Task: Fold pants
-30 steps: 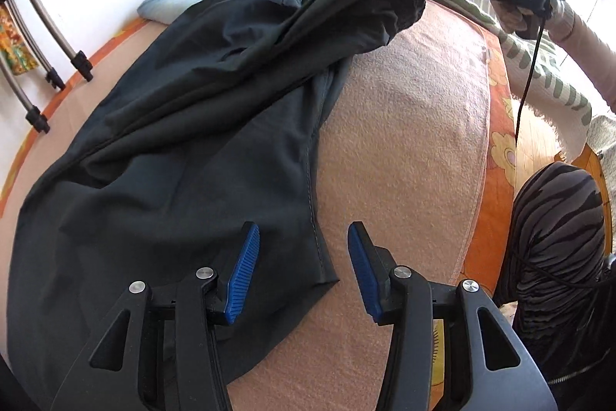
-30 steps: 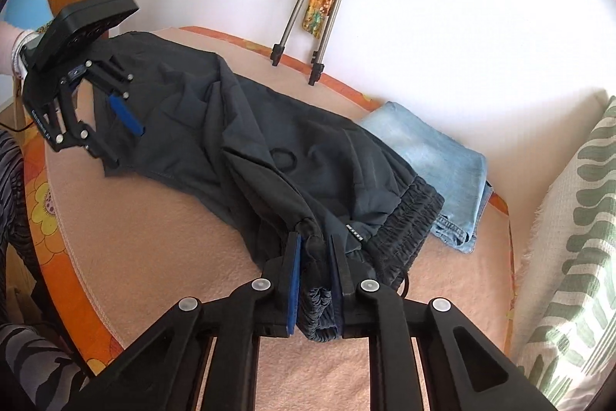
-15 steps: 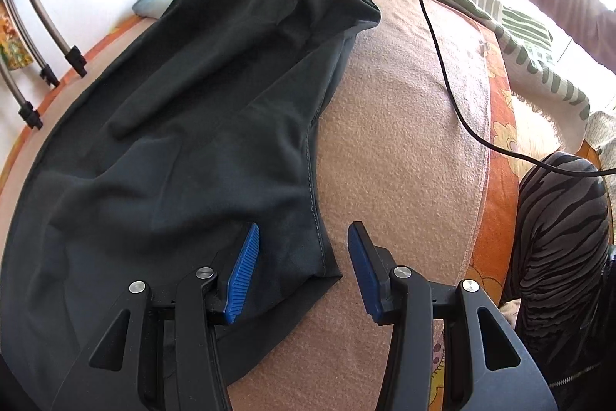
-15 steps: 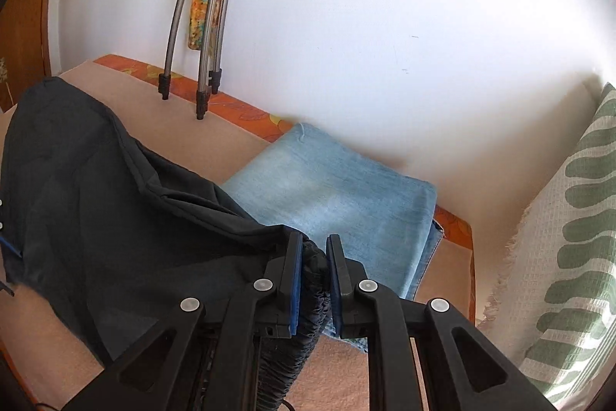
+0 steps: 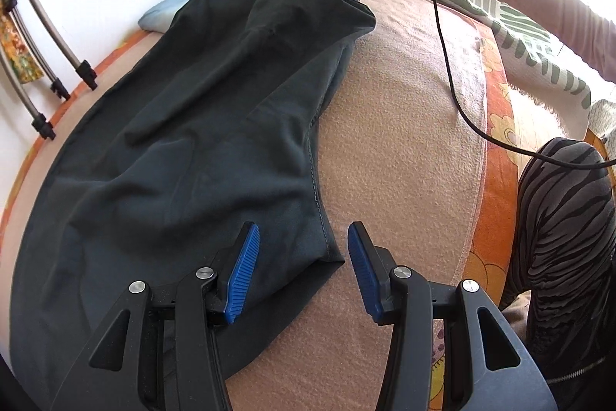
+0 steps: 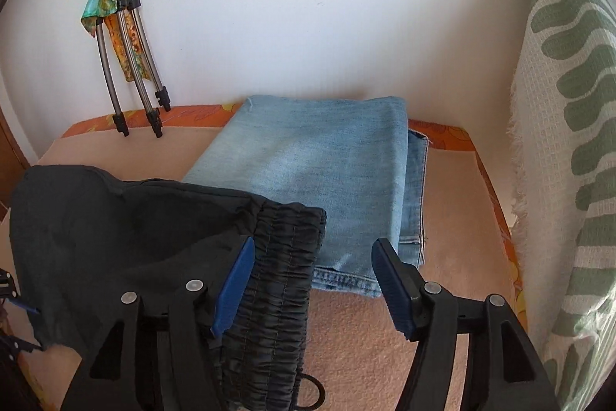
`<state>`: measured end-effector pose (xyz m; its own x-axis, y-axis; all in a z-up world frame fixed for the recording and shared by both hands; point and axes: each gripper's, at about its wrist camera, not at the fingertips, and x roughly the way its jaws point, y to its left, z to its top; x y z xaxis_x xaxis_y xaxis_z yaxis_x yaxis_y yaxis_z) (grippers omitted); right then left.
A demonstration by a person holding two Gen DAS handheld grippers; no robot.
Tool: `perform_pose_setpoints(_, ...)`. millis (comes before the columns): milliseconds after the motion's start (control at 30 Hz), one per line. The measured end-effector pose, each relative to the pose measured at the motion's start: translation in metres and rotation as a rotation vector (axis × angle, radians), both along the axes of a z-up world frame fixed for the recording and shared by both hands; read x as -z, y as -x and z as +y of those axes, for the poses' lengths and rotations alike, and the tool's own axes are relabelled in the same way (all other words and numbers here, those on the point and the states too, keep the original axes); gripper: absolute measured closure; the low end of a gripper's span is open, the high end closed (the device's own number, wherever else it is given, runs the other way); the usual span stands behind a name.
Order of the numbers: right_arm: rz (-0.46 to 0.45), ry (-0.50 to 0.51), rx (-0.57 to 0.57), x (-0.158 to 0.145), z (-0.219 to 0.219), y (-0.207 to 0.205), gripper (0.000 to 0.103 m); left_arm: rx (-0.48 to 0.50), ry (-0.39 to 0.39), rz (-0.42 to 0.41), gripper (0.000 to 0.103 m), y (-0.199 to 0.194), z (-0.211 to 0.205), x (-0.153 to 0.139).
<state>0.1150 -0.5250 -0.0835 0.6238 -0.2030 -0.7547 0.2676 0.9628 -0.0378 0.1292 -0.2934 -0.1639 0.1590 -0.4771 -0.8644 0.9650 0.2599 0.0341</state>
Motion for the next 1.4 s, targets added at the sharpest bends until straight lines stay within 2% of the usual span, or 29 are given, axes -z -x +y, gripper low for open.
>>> perform_pose_setpoints(167,-0.007,-0.134,0.128,0.019,0.013,0.058,0.024,0.022,-0.034,-0.074,0.056,0.008,-0.006,0.007)
perform_pose_setpoints(233,-0.001,-0.200,0.182,0.029,0.016,0.071,0.024,0.018,-0.037,-0.085,0.056,0.008,-0.009,0.009)
perform_pose_setpoints(333,-0.012,-0.282,0.262,0.040,0.017,0.080,0.024,0.031,-0.060,-0.155,0.056,0.012,-0.013,0.014)
perform_pose_setpoints(433,-0.031,-0.347,0.326,0.049,0.015,0.083,0.024,0.033,-0.043,-0.146,0.057,0.009,-0.014,0.014)
perform_pose_setpoints(467,-0.038,-0.386,0.340,0.052,0.013,0.083,0.024,0.035,-0.037,-0.137,0.060,0.006,-0.014,0.014)
perform_pose_setpoints(567,-0.076,-0.473,0.394,0.060,0.007,0.084,0.024,0.035,-0.023,-0.129,0.091,-0.001,-0.014,0.015)
perform_pose_setpoints(800,-0.123,-0.604,0.459,0.078,0.001,0.076,0.022,0.021,0.062,-0.101,0.097,-0.006,-0.001,-0.003)
perform_pose_setpoints(900,-0.171,-0.616,0.486,0.080,0.000,0.074,0.022,0.015,0.098,-0.080,0.097,-0.007,0.004,-0.011)
perform_pose_setpoints(967,-0.200,-0.651,0.489,0.082,-0.001,0.071,0.037,0.016,0.106,-0.081,0.097,-0.004,0.006,-0.014)
perform_pose_setpoints(1000,-0.203,-0.653,0.505,0.084,-0.001,0.068,0.044,0.022,0.110,-0.079,0.097,-0.003,0.007,-0.016)
perform_pose_setpoints(1033,-0.209,-0.652,0.514,0.084,0.000,0.067,0.061,0.026,0.116,-0.080,0.097,-0.001,0.009,-0.018)
perform_pose_setpoints(1067,-0.215,-0.654,0.512,0.082,0.000,0.066,0.069,0.027,0.122,-0.083,0.097,0.000,0.011,-0.020)
perform_pose_setpoints(1167,-0.232,-0.600,0.488,0.063,0.006,0.066,0.079,0.028,0.140,-0.082,0.097,0.003,0.018,-0.027)
perform_pose_setpoints(1300,-0.276,-0.420,0.437,0.018,0.025,0.079,0.084,0.059,0.155,-0.049,0.099,0.010,0.021,-0.029)
perform_pose_setpoints(1400,-0.278,-0.277,0.422,-0.007,0.041,0.088,0.085,0.079,0.125,-0.047,0.099,0.015,0.016,-0.018)
